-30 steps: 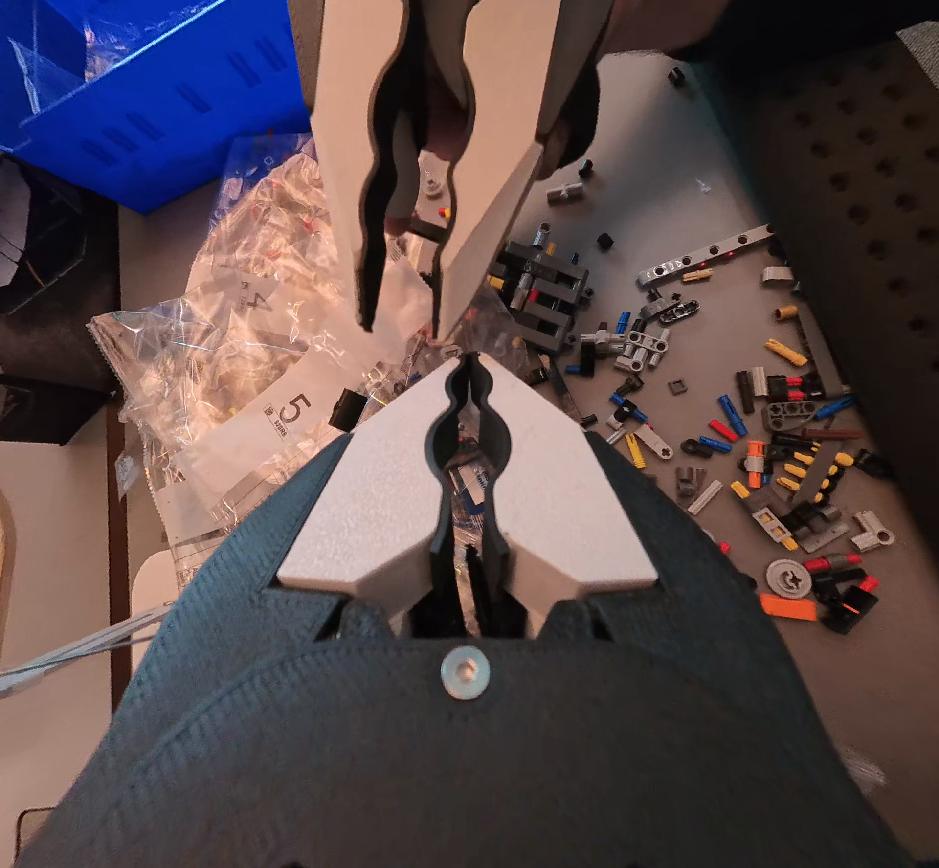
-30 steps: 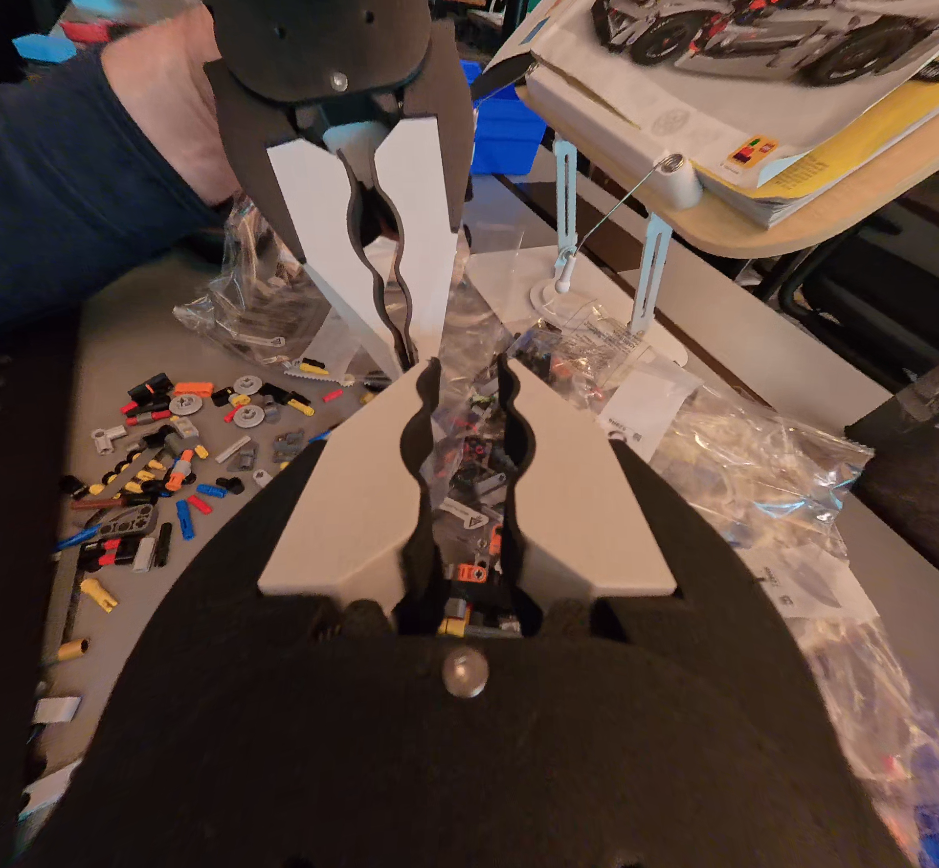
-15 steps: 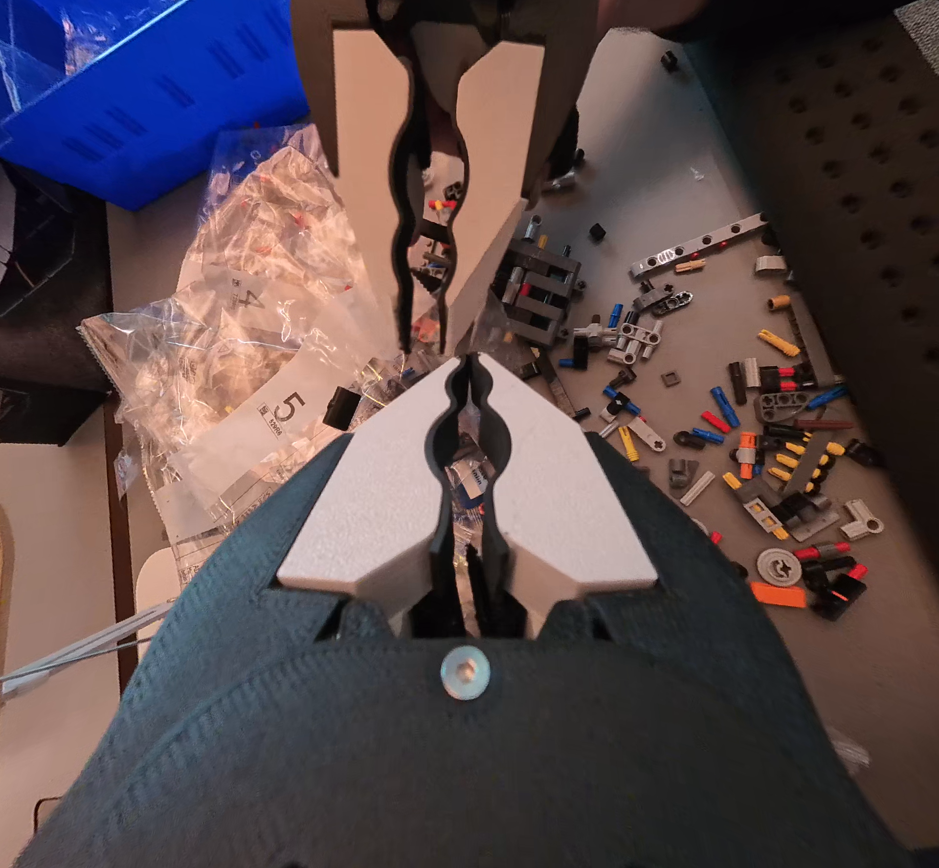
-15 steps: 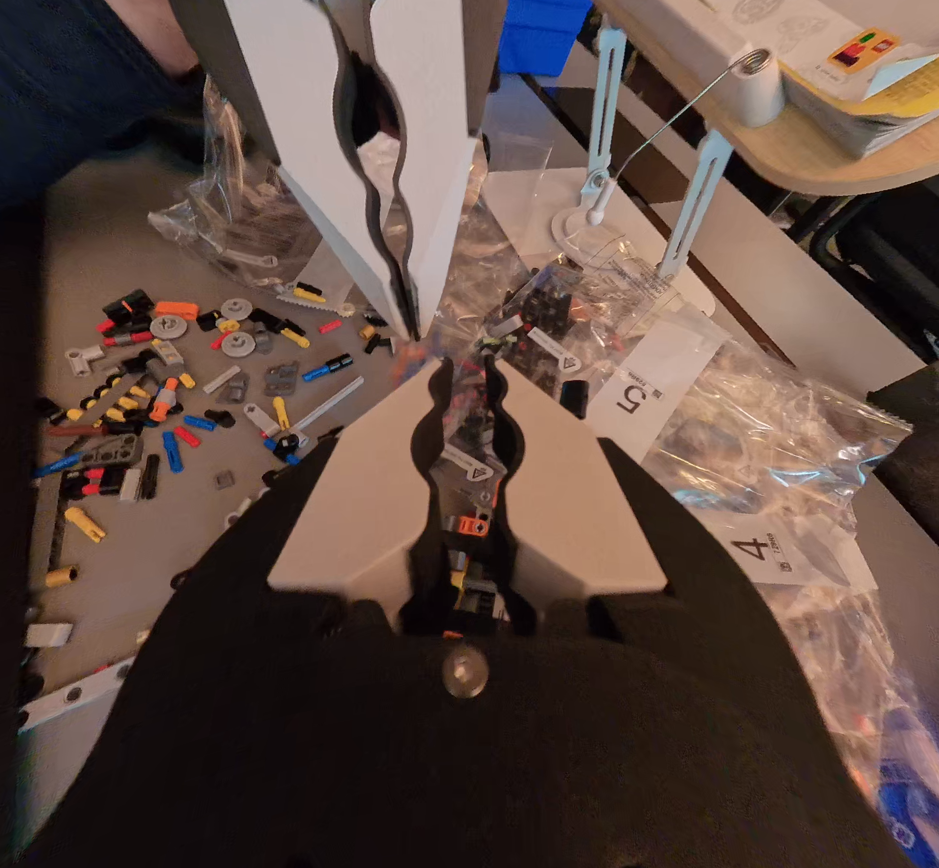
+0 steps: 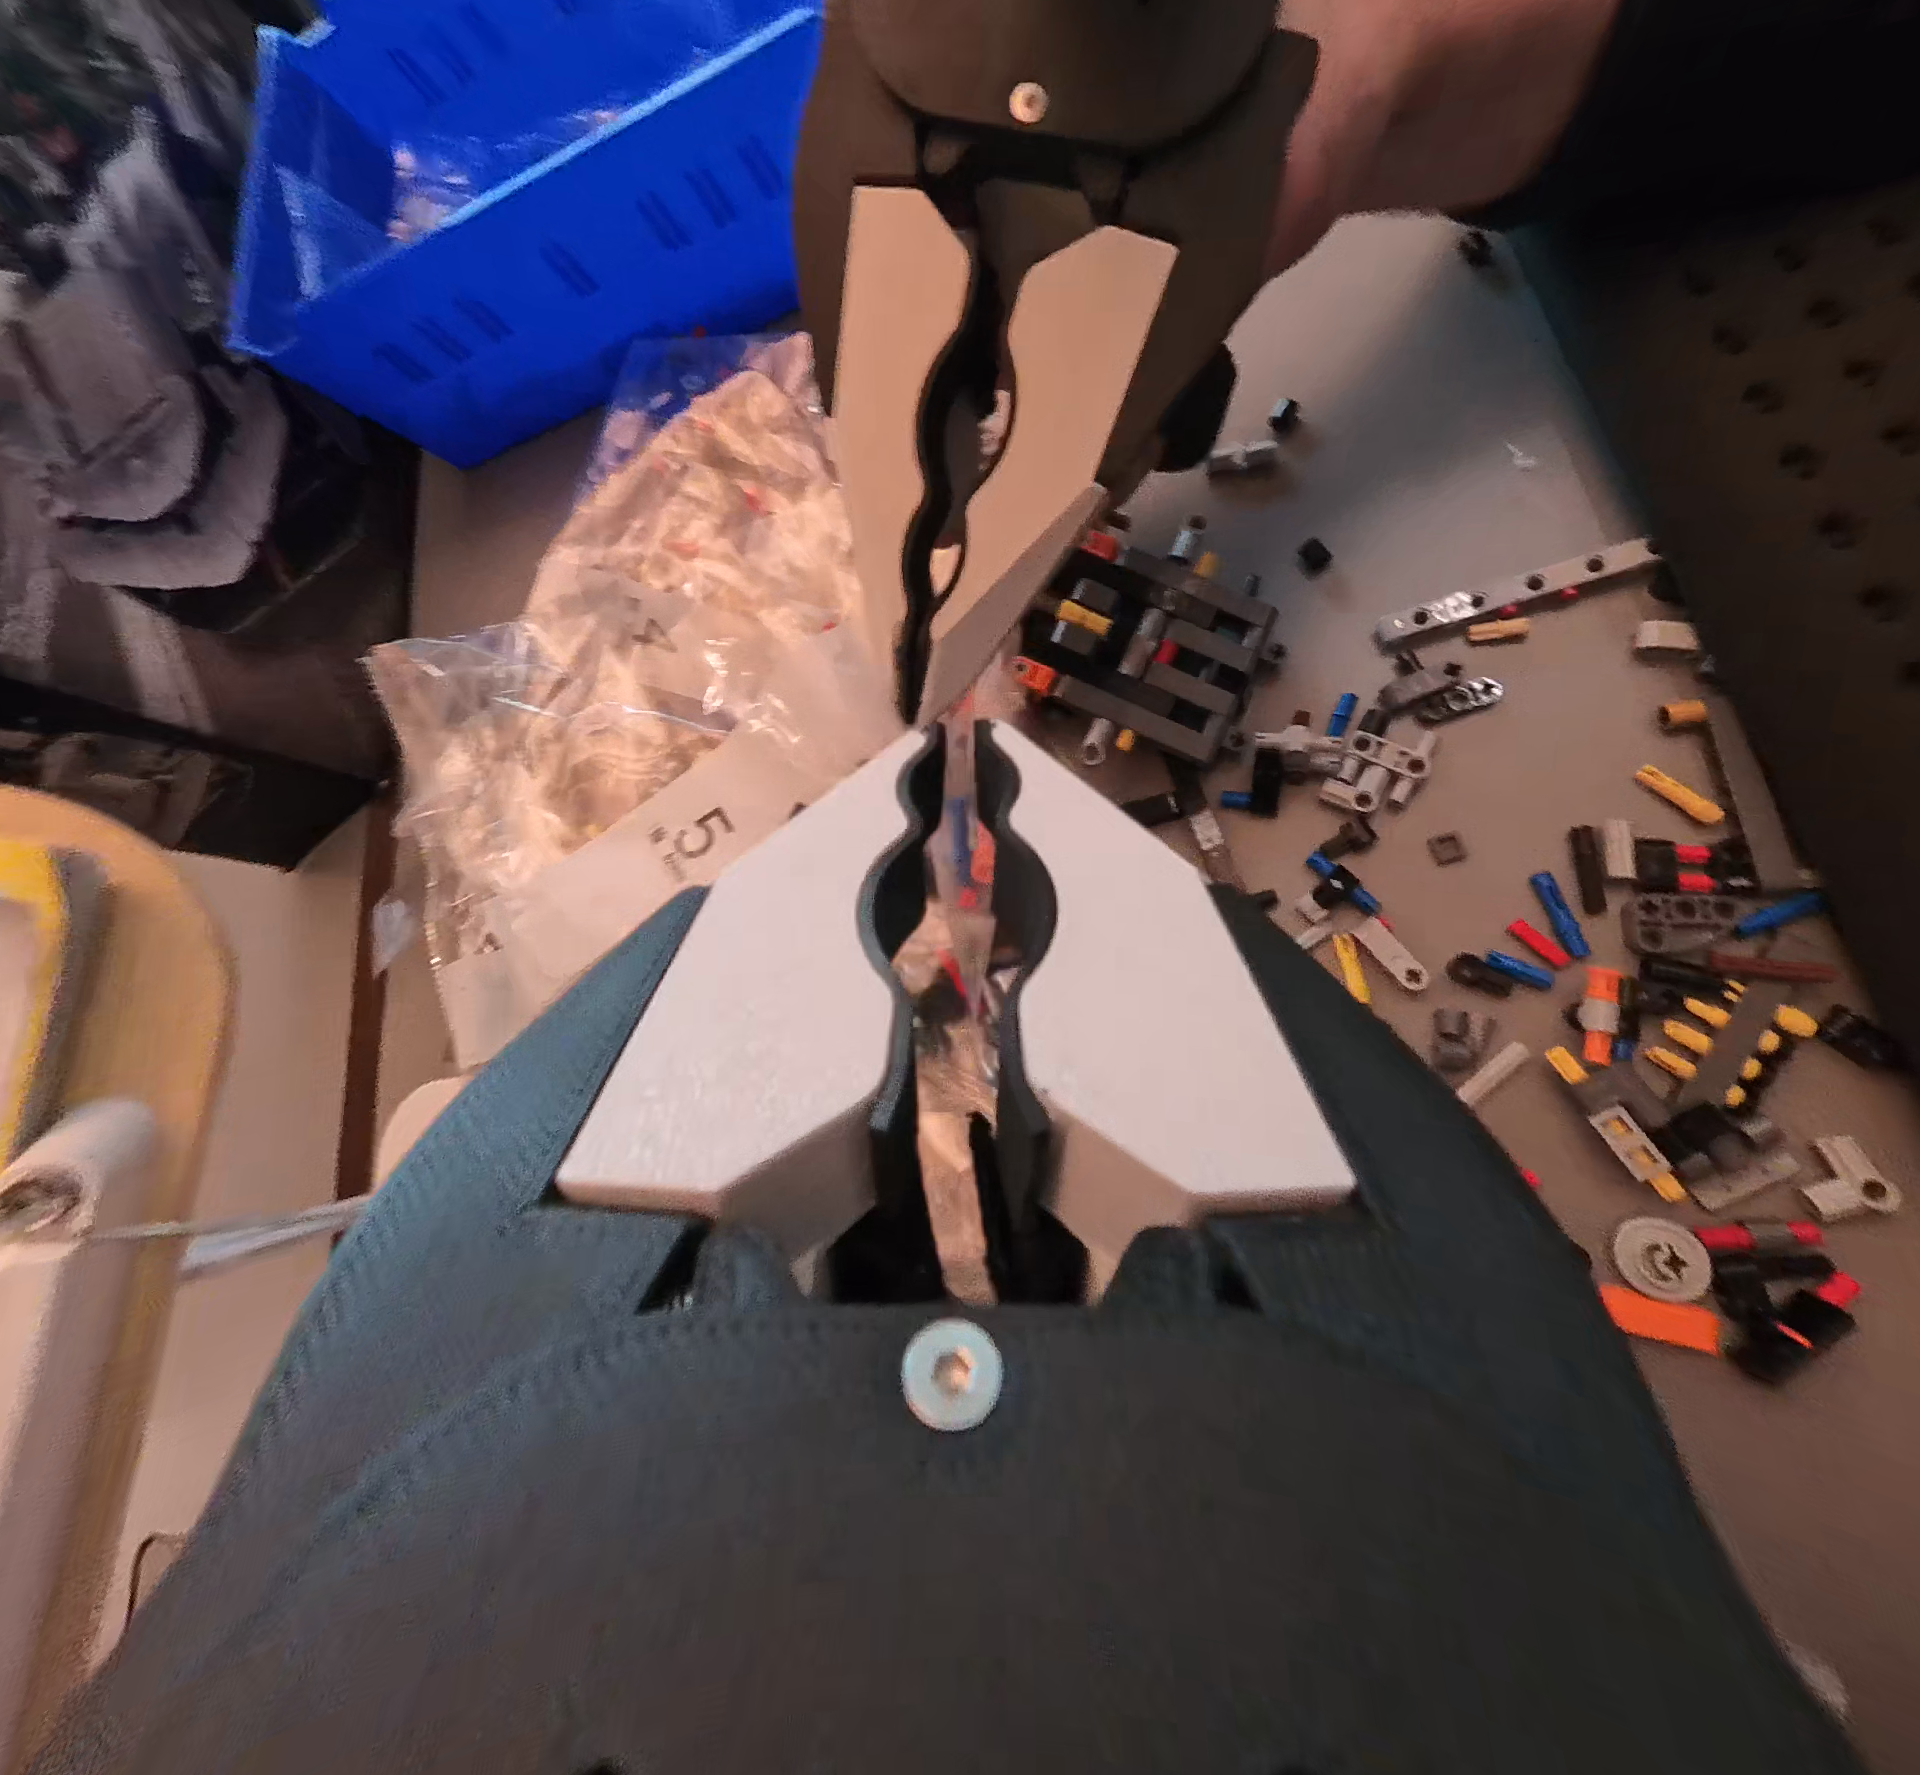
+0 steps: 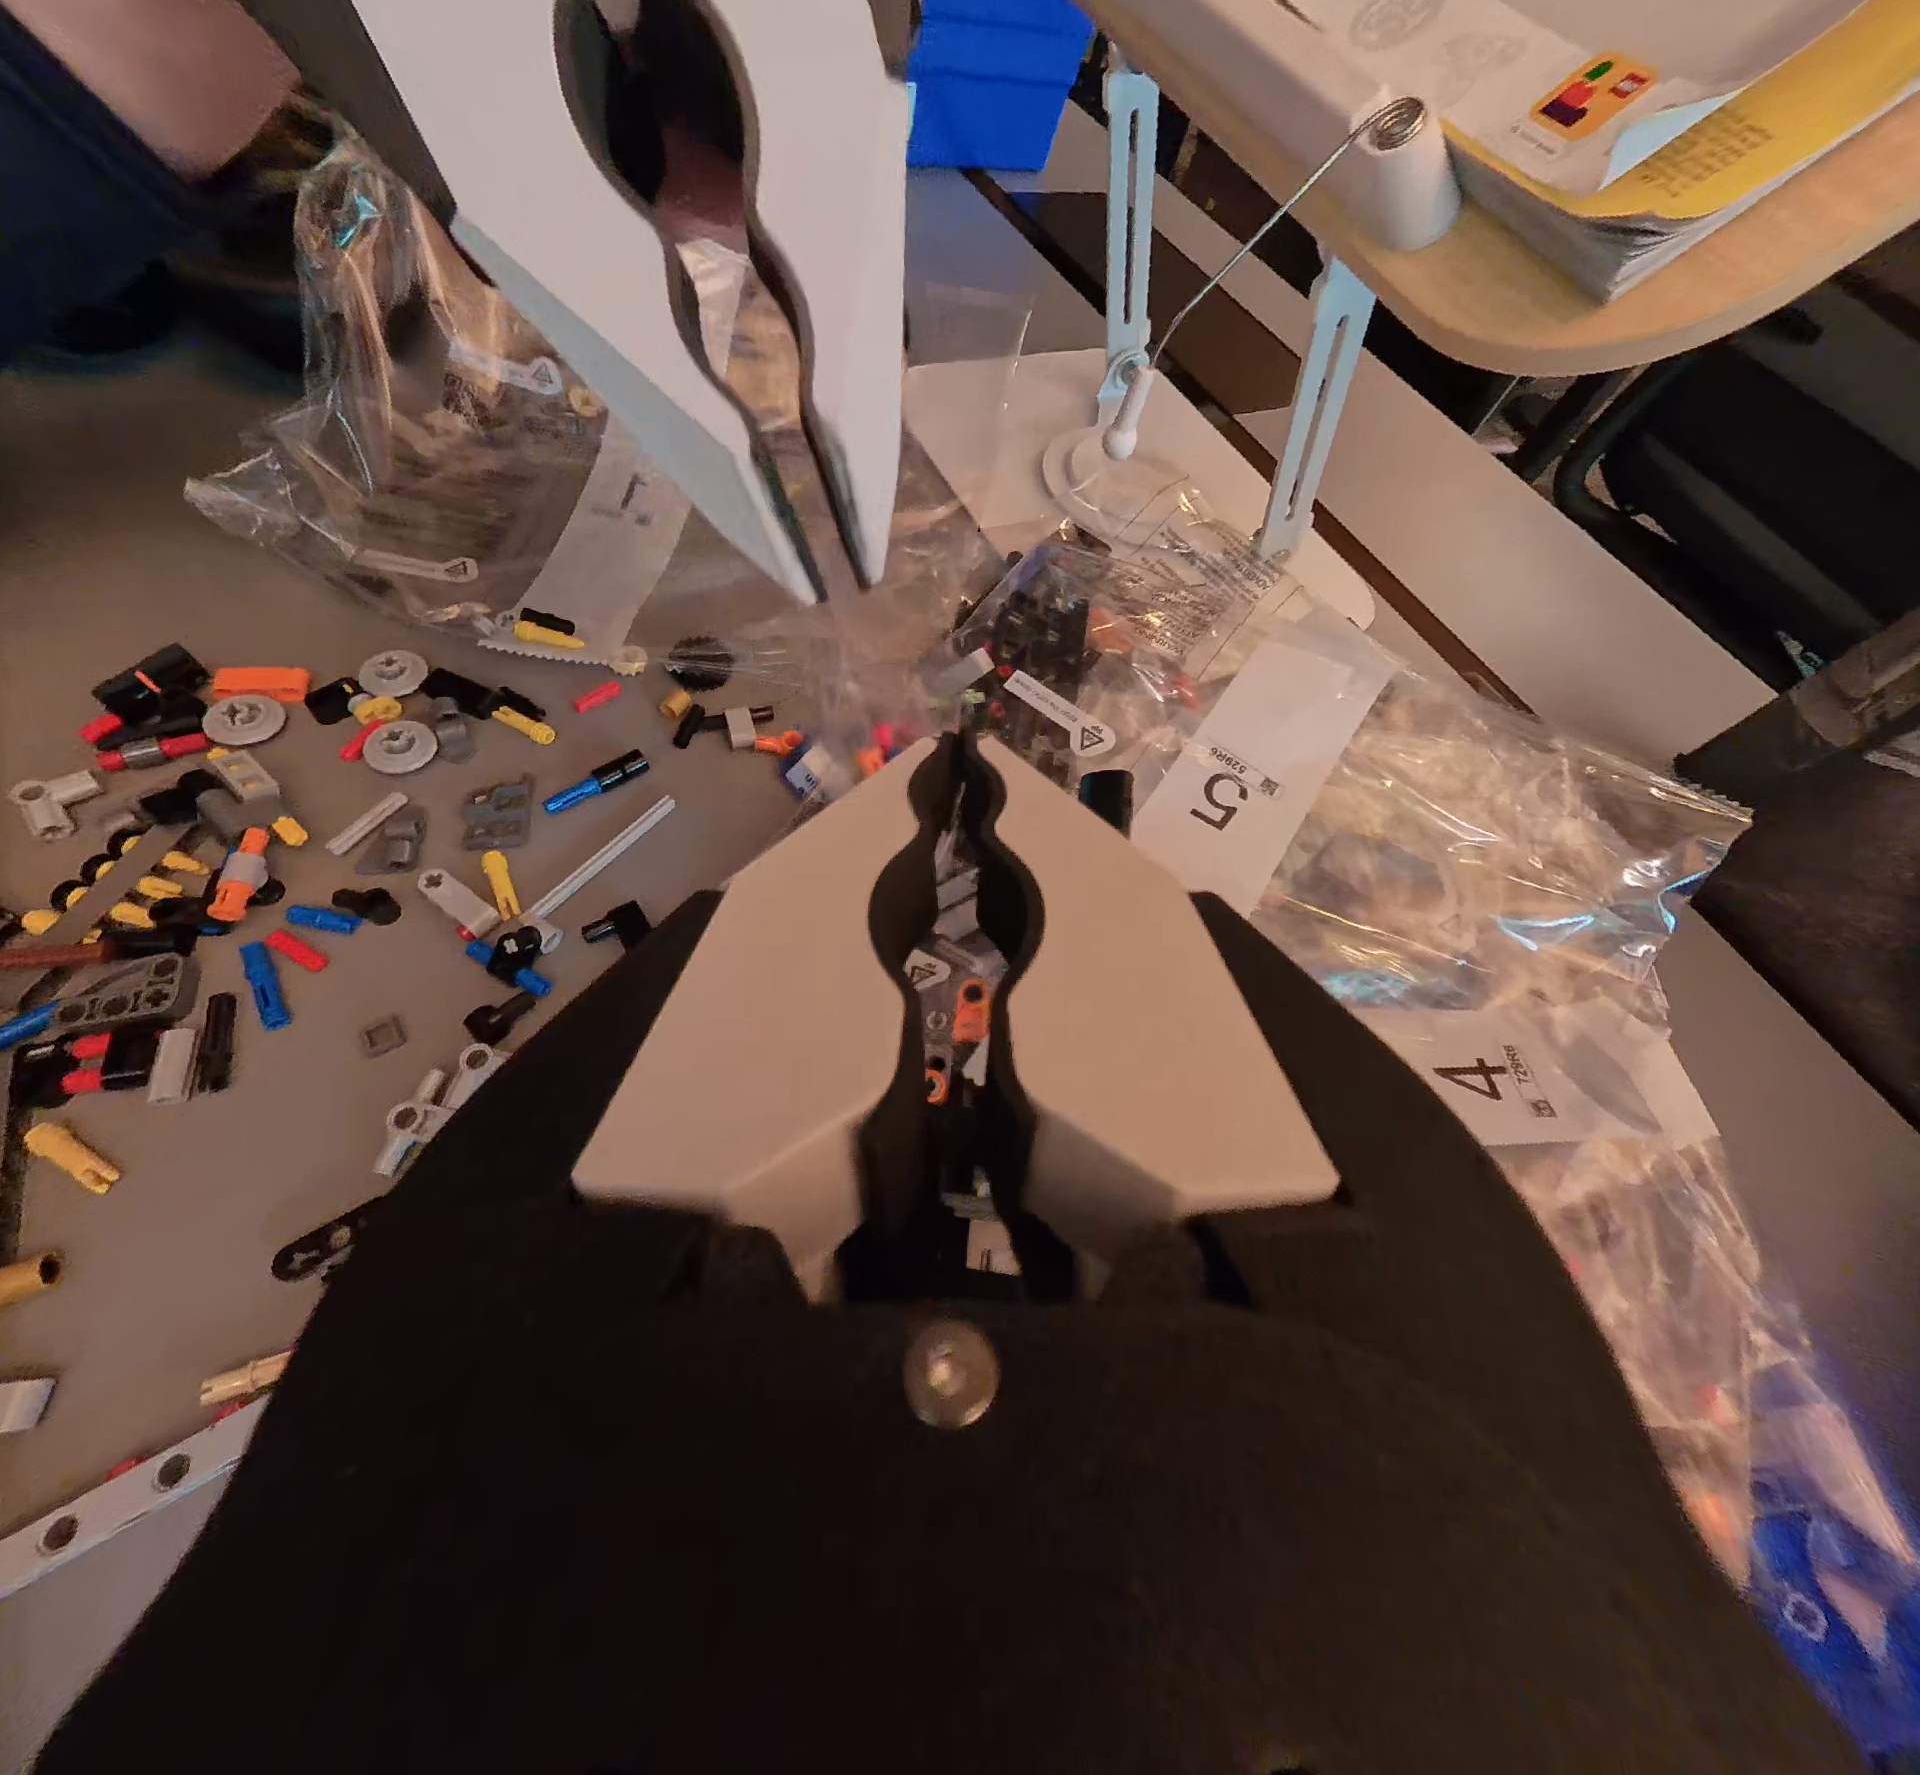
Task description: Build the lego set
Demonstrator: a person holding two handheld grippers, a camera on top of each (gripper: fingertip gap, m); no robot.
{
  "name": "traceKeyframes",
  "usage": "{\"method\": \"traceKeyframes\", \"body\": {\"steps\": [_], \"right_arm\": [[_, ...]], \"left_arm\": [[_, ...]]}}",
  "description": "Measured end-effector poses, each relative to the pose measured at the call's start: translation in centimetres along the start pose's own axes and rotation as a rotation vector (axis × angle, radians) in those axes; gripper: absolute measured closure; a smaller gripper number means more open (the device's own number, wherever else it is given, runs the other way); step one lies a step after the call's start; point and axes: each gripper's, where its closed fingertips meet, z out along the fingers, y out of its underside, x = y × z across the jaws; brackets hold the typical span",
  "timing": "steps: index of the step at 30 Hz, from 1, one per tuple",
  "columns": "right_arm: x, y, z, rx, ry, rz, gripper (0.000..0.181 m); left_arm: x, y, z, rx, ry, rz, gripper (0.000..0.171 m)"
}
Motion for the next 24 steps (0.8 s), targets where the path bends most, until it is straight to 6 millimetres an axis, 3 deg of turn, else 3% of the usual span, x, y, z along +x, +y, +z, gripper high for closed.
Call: {"method": "traceKeyframes", "body": {"steps": [3, 6, 10, 15, 18, 24], "right_arm": [[0.2, -0.3, -0.1, 0.019, 0.001, 0.021, 0.181], [0.1, -0.8, -0.1, 0.035, 0.001, 0.028, 0.181], [0.6, -1.5, 0.1, 0.094, 0.007, 0.174, 0.181], [0.7, -1.9, 0.9, 0.113, 0.043, 0.220, 0.181], [0.3, -2.5, 1.3, 0.142, 0.036, 0.247, 0.181], [-0.9, -3.2, 1.5, 0.164, -0.006, 0.233, 0.181]], "left_arm": [[-1.4, -0.3, -1.0, 0.016, -0.122, -0.038, 0.159], [-3.2, 1.1, -2.0, -0.049, -0.331, -0.029, 0.146], [-2.8, 1.9, -4.1, -0.026, -0.571, 0.050, 0.140], [-1.4, 2.8, -2.4, 0.050, -0.537, -0.061, 0.113], [-1.7, 3.7, -1.3, -0.034, -0.593, 0.003, 0.101], [-1.6, 5.3, 0.9, -0.082, -0.575, -0.017, 0.102]]}}
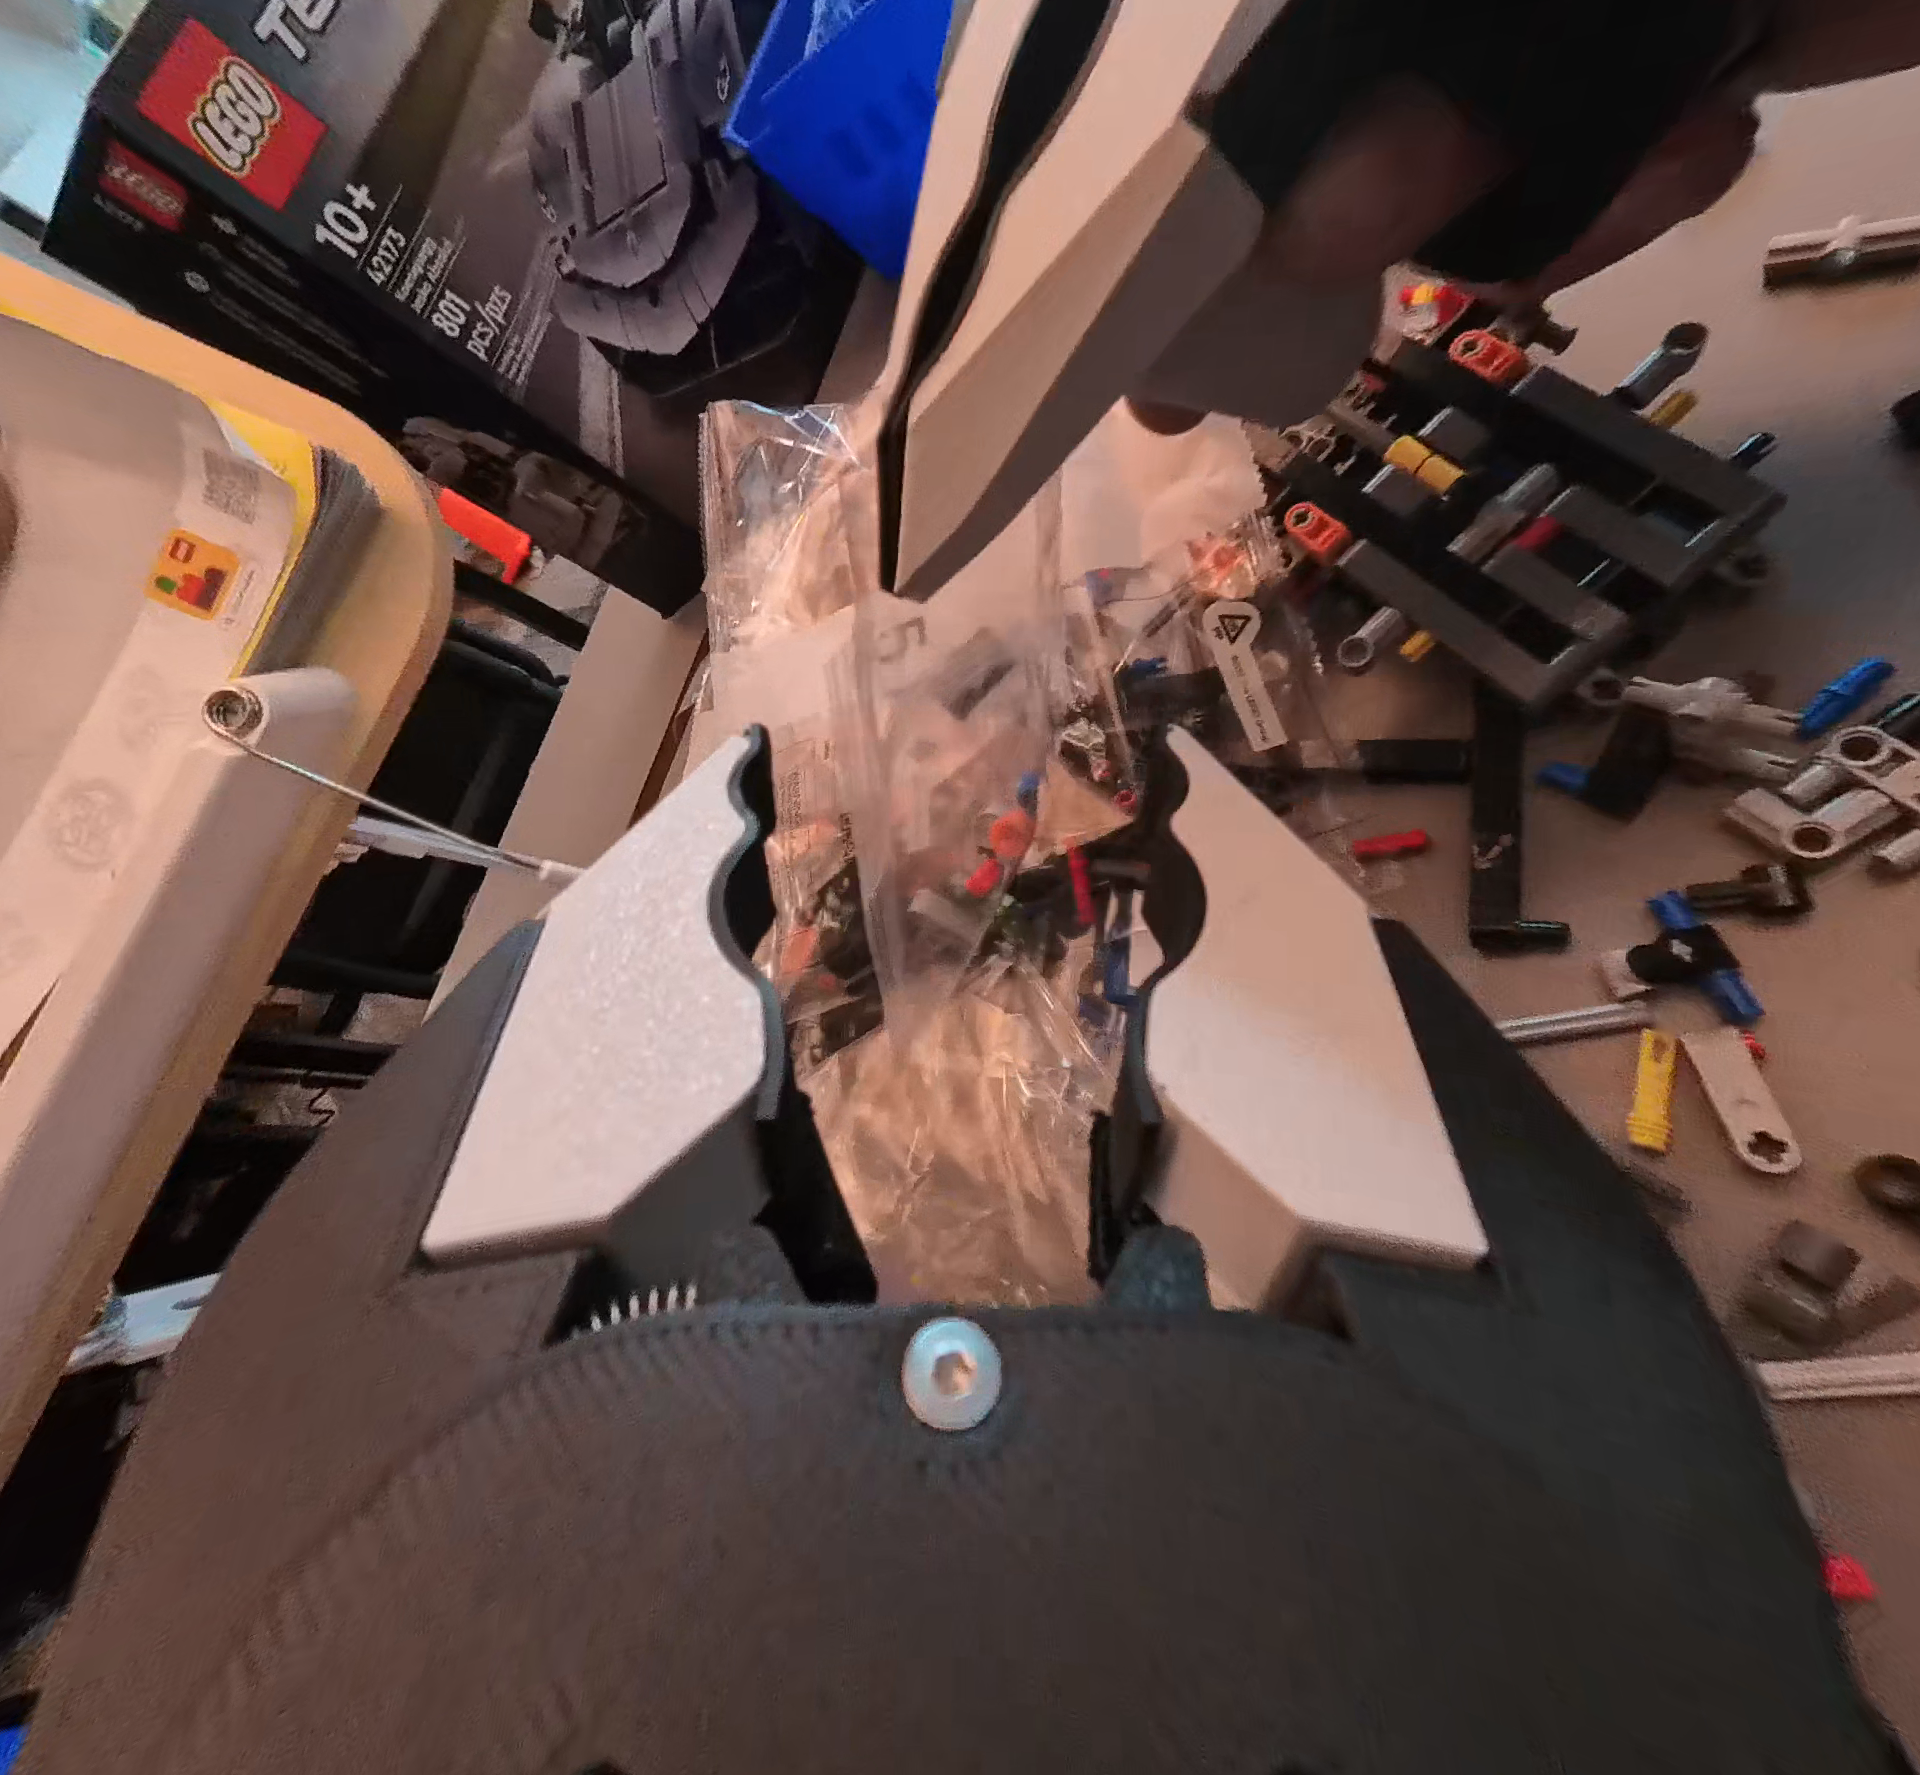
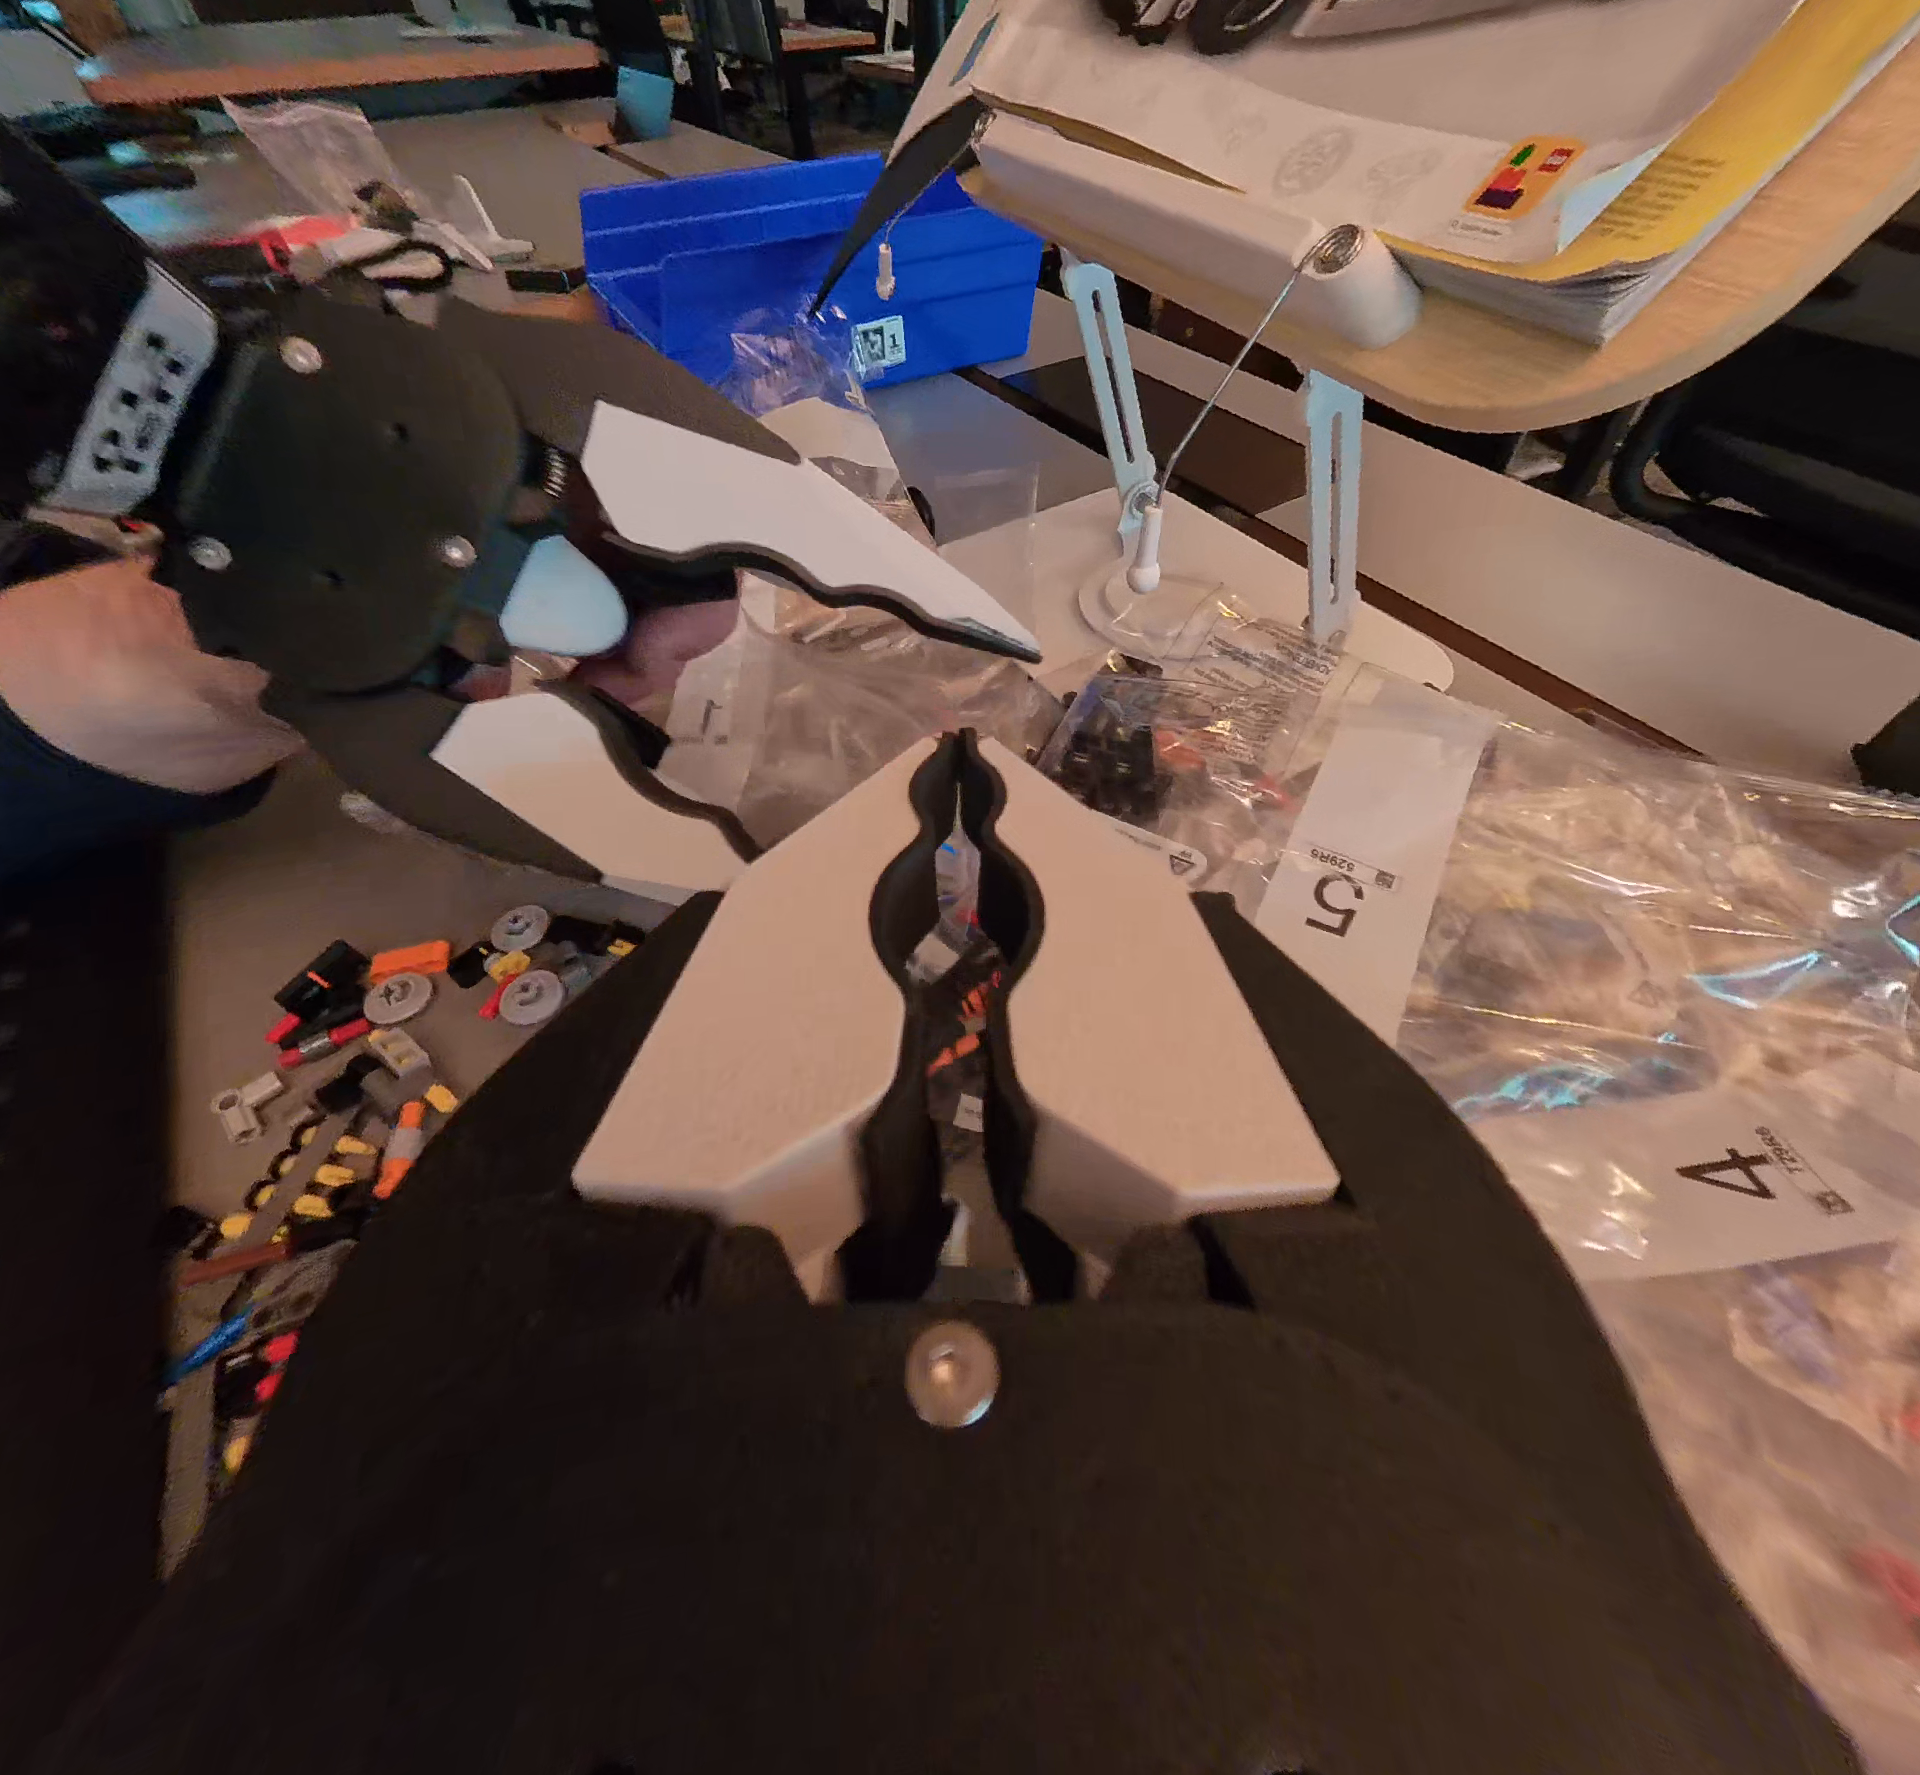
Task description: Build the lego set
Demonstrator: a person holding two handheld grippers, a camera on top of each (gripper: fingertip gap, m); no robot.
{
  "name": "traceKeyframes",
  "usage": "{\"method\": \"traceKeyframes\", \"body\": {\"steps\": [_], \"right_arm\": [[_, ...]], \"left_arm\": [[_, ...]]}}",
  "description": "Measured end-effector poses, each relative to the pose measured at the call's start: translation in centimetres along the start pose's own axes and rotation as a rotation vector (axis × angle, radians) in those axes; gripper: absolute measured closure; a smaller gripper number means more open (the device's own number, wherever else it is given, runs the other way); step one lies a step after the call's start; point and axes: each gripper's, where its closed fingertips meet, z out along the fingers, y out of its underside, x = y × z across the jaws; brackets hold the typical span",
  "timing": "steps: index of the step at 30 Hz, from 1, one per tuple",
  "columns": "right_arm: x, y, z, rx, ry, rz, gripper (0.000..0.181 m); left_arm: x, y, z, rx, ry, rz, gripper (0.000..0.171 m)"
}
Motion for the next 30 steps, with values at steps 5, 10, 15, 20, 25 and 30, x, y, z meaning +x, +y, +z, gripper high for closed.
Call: {"method": "traceKeyframes", "body": {"steps": [5, 10, 15, 20, 25, 30], "right_arm": [[-0.3, -1.0, -0.2, 0.065, -0.018, 0.105, 0.181], [0.2, -2.3, -0.5, 0.167, -0.001, 0.243, 0.181], [0.0, -2.5, -0.2, 0.209, -0.017, 0.321, 0.181], [-0.3, -3.0, -0.2, 0.236, -0.009, 0.328, 0.181], [-0.6, -2.9, 0.1, 0.230, -0.030, 0.341, 0.181], [-0.8, -3.3, 0.0, 0.236, -0.032, 0.310, 0.181]], "left_arm": [[-1.3, 0.5, 0.6, -0.020, -0.104, -0.014, 0.091], [-2.8, 0.3, 1.1, -0.025, -0.263, 0.010, 0.075], [-4.1, -0.6, 0.7, -0.051, -0.432, 0.131, 0.076], [-4.5, 0.1, 0.8, -0.077, -0.453, 0.140, 0.098], [-4.9, 0.5, 0.8, -0.085, -0.465, 0.147, 0.113], [-4.7, 0.3, 0.6, -0.057, -0.443, 0.120, 0.136]]}}
